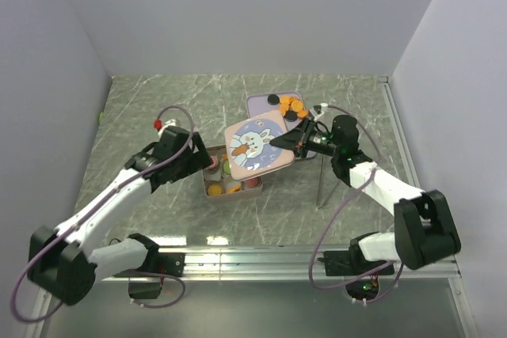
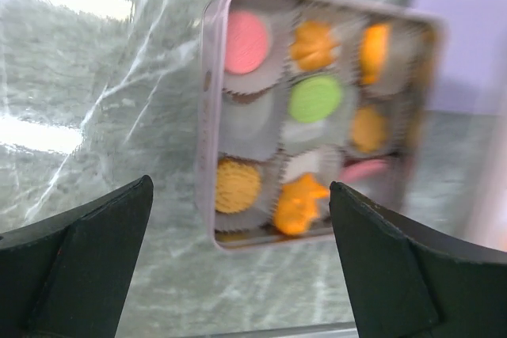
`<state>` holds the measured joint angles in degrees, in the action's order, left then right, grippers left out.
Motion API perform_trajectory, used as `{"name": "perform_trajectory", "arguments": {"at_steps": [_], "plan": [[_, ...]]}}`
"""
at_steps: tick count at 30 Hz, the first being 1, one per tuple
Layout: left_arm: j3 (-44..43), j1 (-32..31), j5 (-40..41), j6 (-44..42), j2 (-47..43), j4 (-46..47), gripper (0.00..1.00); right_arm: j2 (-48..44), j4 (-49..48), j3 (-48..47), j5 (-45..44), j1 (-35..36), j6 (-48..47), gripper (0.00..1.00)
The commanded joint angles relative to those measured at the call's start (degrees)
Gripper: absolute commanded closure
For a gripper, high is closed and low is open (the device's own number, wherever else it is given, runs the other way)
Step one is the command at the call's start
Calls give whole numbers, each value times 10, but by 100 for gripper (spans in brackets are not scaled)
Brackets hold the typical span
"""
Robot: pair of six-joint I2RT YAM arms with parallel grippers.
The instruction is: Pack the cookies
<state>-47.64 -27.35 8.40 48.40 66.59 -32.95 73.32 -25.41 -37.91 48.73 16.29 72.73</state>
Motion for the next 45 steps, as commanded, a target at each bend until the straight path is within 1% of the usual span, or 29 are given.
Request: {"name": "perform_trajectory", "arguments": {"at_steps": [1,2,4,5,6,8,10,13,17,20,26,31,33,40,45], "plan": [[-33,2,40,44,-72,-33,0,43,-140,2,-12,30,43,100],[-31,4,38,49,-105,-32,1,64,-154,-1,-14,35,48,100],[-18,8,17,66,-135,-13,1,84,-170,-2,-20,44,56,100],[-9,10,-1,70,-164,1,1,102,-188,-6,-21,52,62,100],[14,12,-34,76,-177,38,0,113,-197,-8,-22,57,65,100],[39,12,-63,87,-210,68,1,145,-220,-21,-26,72,77,100],[72,13,-87,93,-225,100,1,162,-240,-29,-35,84,87,100],[102,20,-110,86,-227,122,1,190,-257,-40,-52,104,94,100],[141,42,-152,82,-213,156,0,210,-276,-41,-80,124,111,100],[167,83,-188,77,-207,180,1,216,-275,-42,-102,139,116,100],[199,135,-246,58,-178,223,1,236,-260,-56,-123,168,109,100],[215,150,-277,45,-145,270,0,257,-236,-74,-140,178,98,100],[221,158,-291,42,-130,283,1,263,-212,-81,-147,182,88,100],[219,170,-300,26,-61,313,1,262,-130,-93,-167,190,41,100],[212,171,-296,6,-9,326,4,271,-120,-82,-167,193,28,100]]}}
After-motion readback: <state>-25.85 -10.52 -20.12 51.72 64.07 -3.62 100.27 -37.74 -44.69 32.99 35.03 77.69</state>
